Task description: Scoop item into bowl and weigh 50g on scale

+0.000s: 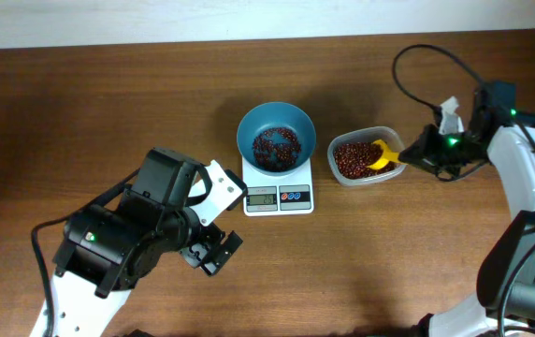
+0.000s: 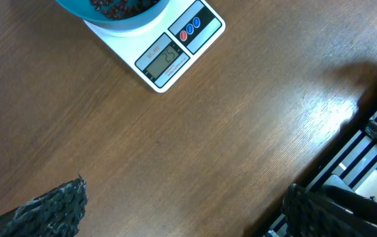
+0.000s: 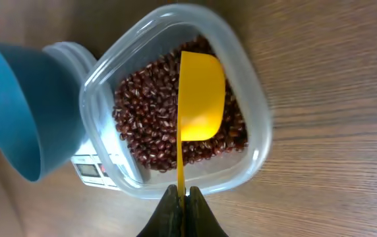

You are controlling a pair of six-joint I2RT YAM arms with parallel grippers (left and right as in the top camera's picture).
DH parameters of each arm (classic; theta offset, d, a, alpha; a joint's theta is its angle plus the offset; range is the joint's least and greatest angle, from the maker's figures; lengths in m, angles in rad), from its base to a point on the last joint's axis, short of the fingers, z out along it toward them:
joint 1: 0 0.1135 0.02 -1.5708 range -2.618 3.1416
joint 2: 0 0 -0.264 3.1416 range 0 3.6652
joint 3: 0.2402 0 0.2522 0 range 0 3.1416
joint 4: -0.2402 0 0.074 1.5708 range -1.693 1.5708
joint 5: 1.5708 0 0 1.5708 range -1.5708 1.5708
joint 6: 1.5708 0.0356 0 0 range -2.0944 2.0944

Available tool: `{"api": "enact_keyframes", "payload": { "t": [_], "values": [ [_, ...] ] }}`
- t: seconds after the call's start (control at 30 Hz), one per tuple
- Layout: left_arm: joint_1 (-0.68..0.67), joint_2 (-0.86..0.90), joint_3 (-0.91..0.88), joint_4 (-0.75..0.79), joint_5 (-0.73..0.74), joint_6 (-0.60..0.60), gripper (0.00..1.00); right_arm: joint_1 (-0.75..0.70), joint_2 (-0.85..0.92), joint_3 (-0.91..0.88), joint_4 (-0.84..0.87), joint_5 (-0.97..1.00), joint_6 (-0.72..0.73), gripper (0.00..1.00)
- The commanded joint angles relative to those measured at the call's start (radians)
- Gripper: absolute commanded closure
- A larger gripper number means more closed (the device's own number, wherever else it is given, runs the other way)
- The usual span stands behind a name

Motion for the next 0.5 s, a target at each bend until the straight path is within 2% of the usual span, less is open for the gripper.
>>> {"api": "enact_keyframes", "payload": {
  "t": [0.0, 0.47],
  "values": [
    [0.002, 0.002, -0.004, 0.001, -0.004, 0.015, 0.01, -0.064, 0.011, -0.01, -0.003, -0.083, -0.019, 0.96],
    [0.002, 0.002, -0.004, 0.001, -0.004, 0.015, 0.01, -0.08, 0.011, -0.01, -0.026, -0.154, -0.087, 0.96]
  ]
}}
